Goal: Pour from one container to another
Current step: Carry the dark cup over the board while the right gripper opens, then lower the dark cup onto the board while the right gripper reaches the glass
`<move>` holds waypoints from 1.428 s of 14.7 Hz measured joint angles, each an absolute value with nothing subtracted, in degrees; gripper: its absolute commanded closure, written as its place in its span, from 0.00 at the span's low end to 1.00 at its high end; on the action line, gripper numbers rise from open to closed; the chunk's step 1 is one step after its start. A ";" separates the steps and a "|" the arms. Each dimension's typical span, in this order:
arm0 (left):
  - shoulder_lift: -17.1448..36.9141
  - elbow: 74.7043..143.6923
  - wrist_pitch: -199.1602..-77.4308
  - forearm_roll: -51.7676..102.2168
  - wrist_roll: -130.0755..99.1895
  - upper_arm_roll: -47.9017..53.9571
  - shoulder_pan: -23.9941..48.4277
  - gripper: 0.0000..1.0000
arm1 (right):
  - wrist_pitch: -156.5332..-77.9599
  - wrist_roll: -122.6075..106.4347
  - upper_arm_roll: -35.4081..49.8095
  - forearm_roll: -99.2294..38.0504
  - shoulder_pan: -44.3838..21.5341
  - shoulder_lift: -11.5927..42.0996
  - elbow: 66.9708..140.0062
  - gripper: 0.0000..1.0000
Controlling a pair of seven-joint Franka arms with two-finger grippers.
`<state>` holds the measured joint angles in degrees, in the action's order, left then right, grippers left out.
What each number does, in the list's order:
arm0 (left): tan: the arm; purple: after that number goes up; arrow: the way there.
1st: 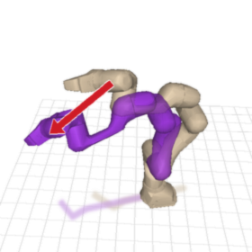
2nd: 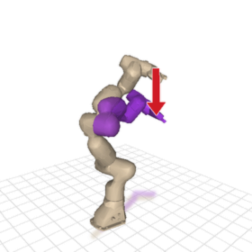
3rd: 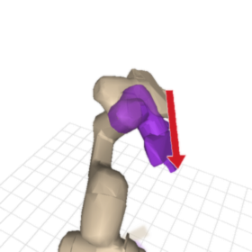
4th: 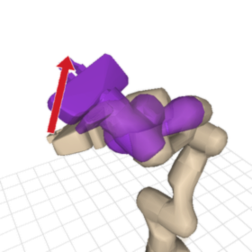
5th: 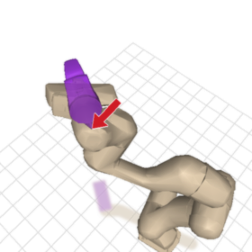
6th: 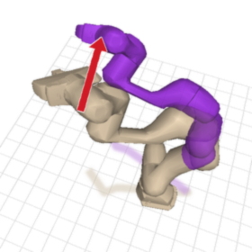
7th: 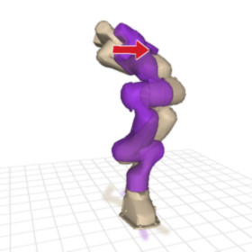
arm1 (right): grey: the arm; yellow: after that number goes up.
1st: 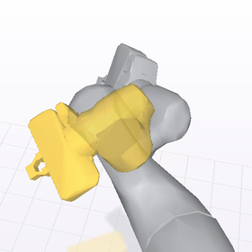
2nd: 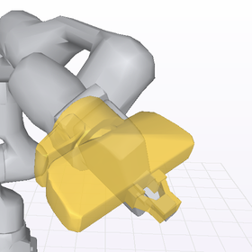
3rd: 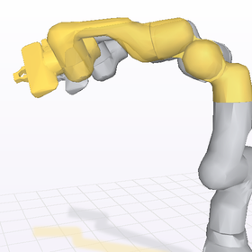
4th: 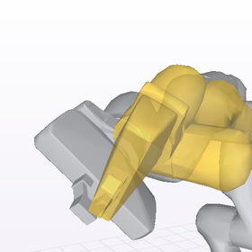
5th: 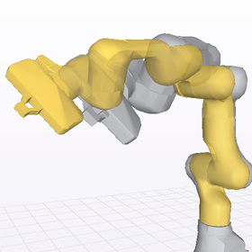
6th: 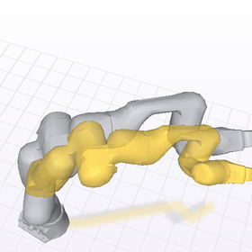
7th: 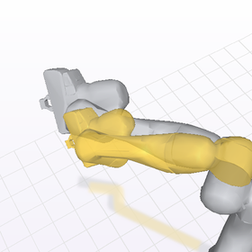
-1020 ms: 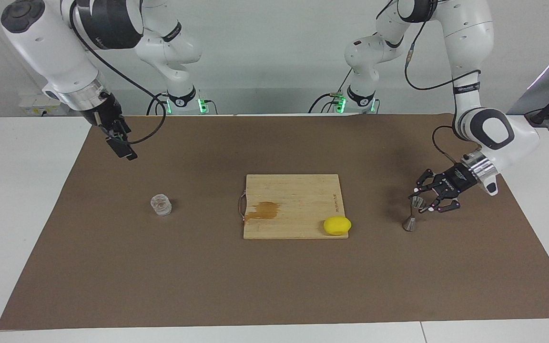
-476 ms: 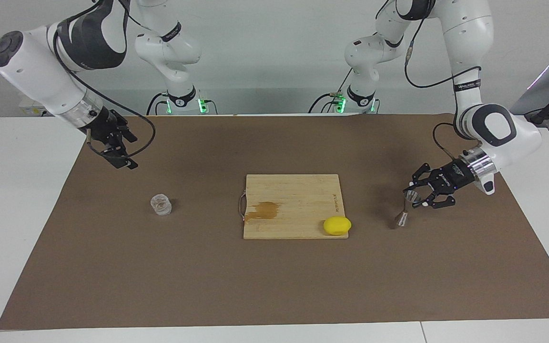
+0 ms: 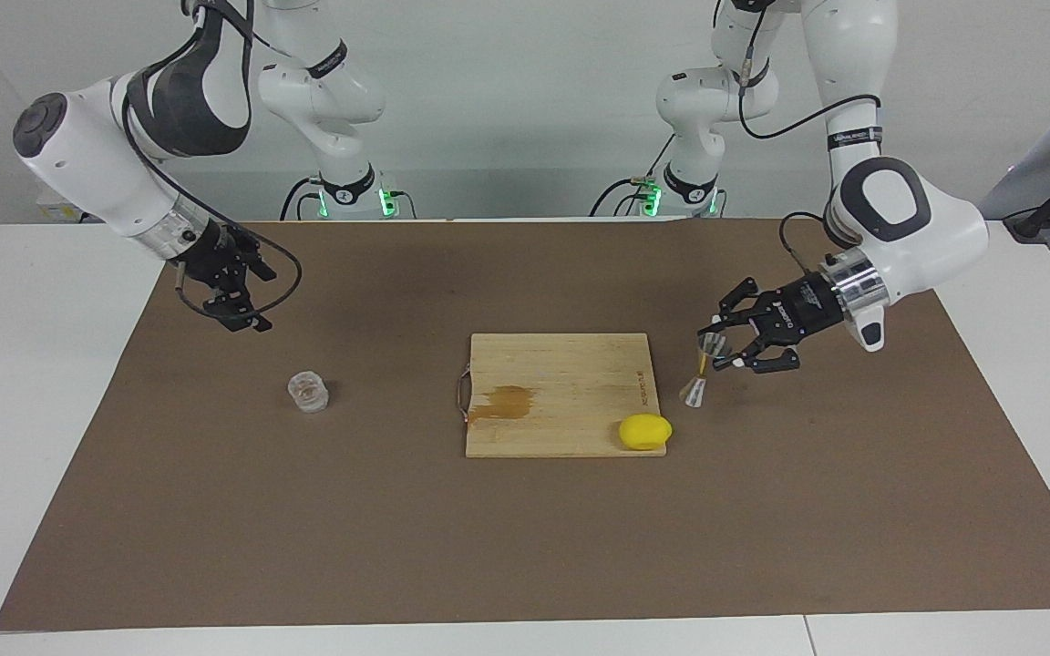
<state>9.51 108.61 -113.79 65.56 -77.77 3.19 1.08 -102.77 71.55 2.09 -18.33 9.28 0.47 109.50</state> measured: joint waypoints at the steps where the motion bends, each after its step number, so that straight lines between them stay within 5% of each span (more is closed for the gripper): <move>1: 9.51 108.66 -117.33 67.25 -79.56 3.20 4.09 1.00 | -103.29 71.43 2.05 -18.94 9.83 1.23 109.85 0.00; 11: 13.55 109.71 -156.18 81.71 -89.20 3.39 32.83 1.00 | -110.50 62.36 1.91 -22.13 15.13 9.97 110.40 0.00; 21: 17.49 109.83 -162.40 82.22 -91.29 2.83 35.97 1.00 | -116.23 52.83 1.91 -26.79 15.61 17.64 111.42 0.00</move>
<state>17.49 109.83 -162.40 82.22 -91.29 2.83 35.97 -116.23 52.83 1.91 -26.79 15.61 17.64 111.42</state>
